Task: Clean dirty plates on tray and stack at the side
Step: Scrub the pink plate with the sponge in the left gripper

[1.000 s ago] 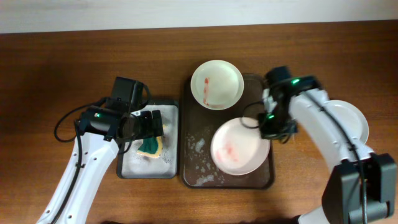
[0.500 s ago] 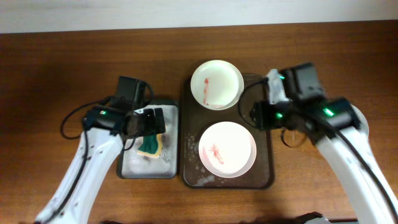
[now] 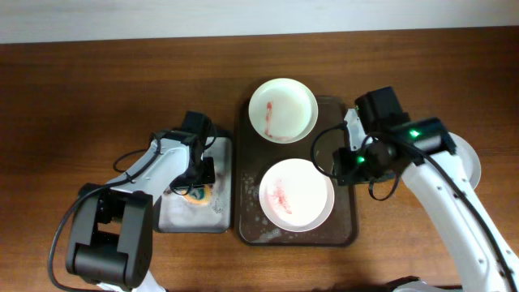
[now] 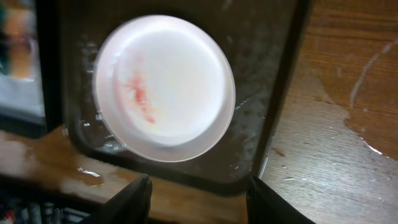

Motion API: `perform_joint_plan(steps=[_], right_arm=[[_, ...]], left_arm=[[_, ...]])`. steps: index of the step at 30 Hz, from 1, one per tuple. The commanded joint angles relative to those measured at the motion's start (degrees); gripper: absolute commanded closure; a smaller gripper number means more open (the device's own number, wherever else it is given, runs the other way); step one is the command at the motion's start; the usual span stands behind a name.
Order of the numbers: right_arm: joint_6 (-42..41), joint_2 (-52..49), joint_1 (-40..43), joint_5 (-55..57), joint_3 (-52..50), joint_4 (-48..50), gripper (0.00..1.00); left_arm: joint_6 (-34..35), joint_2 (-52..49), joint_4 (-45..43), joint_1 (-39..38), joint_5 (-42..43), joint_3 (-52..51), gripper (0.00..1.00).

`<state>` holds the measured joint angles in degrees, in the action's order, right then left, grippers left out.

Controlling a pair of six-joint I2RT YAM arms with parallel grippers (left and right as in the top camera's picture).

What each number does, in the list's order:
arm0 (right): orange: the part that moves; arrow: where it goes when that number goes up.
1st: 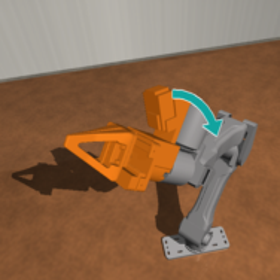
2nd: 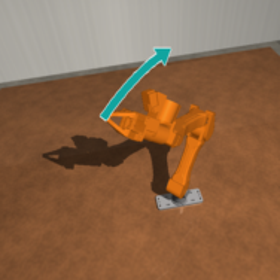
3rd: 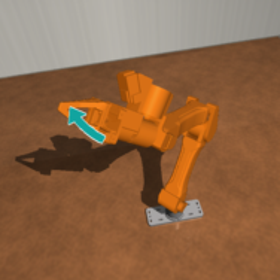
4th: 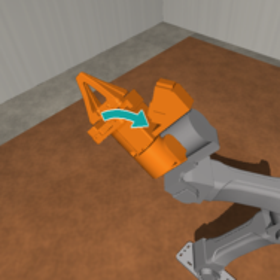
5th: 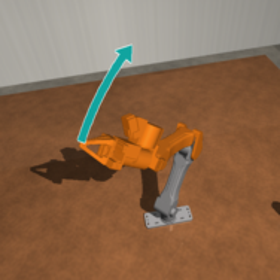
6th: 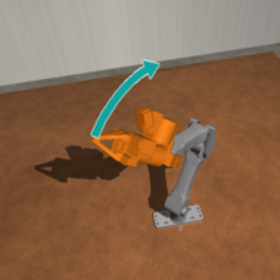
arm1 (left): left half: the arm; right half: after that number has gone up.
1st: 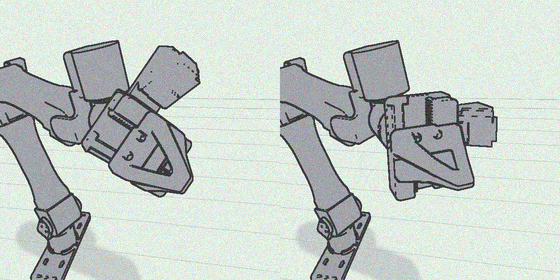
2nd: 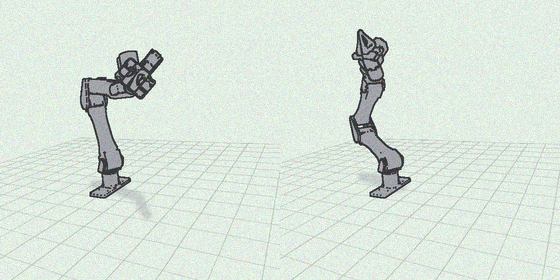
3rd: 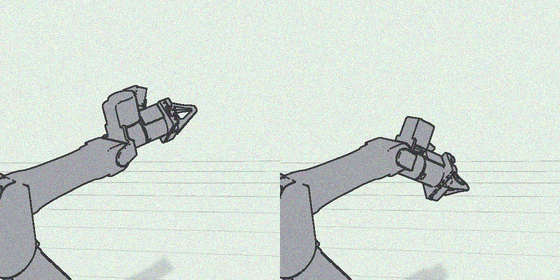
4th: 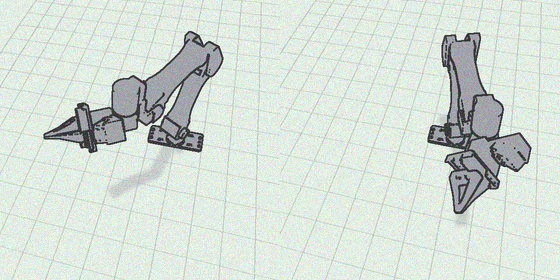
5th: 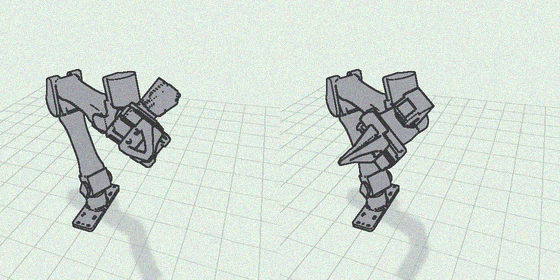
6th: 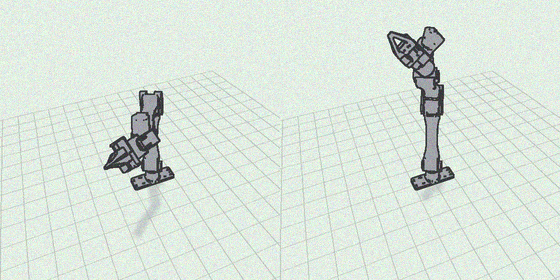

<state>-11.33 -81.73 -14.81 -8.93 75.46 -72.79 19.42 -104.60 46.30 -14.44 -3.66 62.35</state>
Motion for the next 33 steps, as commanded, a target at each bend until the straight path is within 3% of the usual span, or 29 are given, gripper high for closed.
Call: perform_joint_plan(steps=[1, 4, 7, 11, 14, 18, 20, 24, 33], right_arm=[[-1.53, -4.96, 0.35, 3.61, -4.02, 2.43, 0.56], [-0.85, -10.93, 0.72, 3.56, -6.36, 6.12, 0.60], [6.05, -16.52, 1.84, -2.71, -6.71, 8.85, 0.60], [7.26, -23.78, 3.37, -4.57, -6.73, 11.37, 0.60], [6.32, -25.97, 4.70, -4.42, -7.06, 14.60, 0.66], [2.34, -26.58, 5.14, -4.61, -9.33, 19.15, 0.83], [-0.13, -26.58, 5.14, -4.57, -10.36, 21.27, 0.96], [-7.02, -26.58, 5.14, -4.59, -10.95, 24.17, 0.96], [-3.91, -26.58, 5.07, -4.15, -10.97, 23.10, 0.96]], left_arm=[[-0.04, -1.60, 2.29, 0.37, 0.02, 1.92, 1.00], [-3.28, 1.70, 6.97, 0.37, 3.17, 7.50, 1.00], [-3.30, 5.31, 11.45, 0.31, 5.07, 12.26, 1.00], [-4.33, 10.32, 13.75, 0.22, 15.41, 15.39, 1.00], [-4.31, 11.54, 14.08, -0.87, 20.33, 15.39, 1.00], [-3.02, 11.41, 13.64, -4.94, 21.22, 15.37, 1.00], [-0.35, 10.80, 12.31, -6.99, 21.03, 15.32, 1.00], [6.64, 6.36, 7.41, -12.39, 20.22, 15.04, 1.00], [13.81, -8.55, -6.73, -20.76, 27.58, 14.62, 1.00]])
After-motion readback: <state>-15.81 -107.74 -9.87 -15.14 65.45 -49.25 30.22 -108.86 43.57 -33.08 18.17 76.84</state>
